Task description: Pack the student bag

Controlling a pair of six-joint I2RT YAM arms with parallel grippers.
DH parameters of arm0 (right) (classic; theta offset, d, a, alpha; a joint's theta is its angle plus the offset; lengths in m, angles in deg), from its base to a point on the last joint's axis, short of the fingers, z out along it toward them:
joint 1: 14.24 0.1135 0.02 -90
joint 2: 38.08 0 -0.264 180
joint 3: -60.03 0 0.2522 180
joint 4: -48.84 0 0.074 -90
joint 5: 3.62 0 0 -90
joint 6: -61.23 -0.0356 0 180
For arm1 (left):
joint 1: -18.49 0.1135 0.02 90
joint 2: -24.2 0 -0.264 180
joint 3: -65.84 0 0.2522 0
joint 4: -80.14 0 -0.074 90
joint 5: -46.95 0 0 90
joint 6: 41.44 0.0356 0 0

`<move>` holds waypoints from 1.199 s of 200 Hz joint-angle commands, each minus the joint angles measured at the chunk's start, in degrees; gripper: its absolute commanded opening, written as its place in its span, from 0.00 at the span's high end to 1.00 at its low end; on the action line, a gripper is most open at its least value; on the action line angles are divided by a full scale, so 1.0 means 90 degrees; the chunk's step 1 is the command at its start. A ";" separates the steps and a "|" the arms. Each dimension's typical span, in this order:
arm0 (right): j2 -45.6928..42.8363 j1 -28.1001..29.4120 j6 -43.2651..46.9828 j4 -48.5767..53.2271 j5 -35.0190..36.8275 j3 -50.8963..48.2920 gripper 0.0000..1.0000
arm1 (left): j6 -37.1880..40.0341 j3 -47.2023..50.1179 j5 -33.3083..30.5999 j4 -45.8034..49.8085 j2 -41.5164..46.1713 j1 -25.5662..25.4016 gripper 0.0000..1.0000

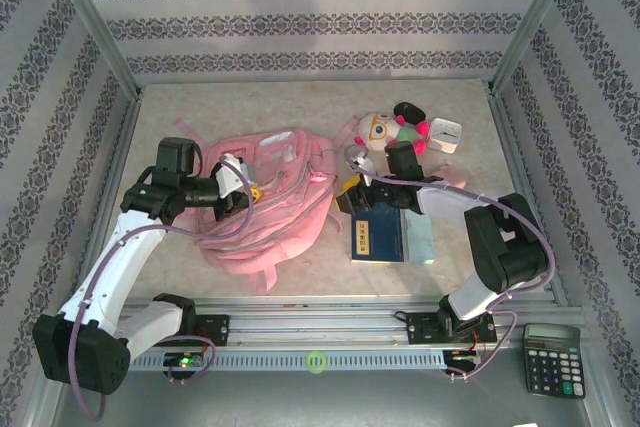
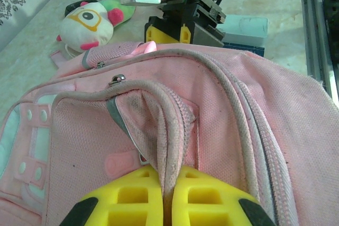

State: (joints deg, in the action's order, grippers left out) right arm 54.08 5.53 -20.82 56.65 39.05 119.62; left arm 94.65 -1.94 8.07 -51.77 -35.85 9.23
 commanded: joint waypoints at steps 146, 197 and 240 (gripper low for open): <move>-0.0393 -0.0263 0.0094 -0.0325 -0.1295 0.0180 0.99 | 0.0124 -0.0141 -0.0561 -0.0667 0.0141 0.0057 1.00; -0.0794 -0.0094 -0.0593 -0.0253 -0.0845 0.0151 1.00 | -0.1227 -0.0053 -0.1437 -0.1368 0.0203 -0.0033 1.00; -0.1554 0.0634 -0.1165 0.0325 0.0076 -0.0059 1.00 | -0.2740 -0.0127 -0.4634 -0.1705 0.0210 -0.1119 1.00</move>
State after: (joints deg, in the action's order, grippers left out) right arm 44.53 7.43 -27.47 56.52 36.40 120.03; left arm 82.02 -1.94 -11.08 -59.40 -35.15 3.16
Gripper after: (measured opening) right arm 0.052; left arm 0.064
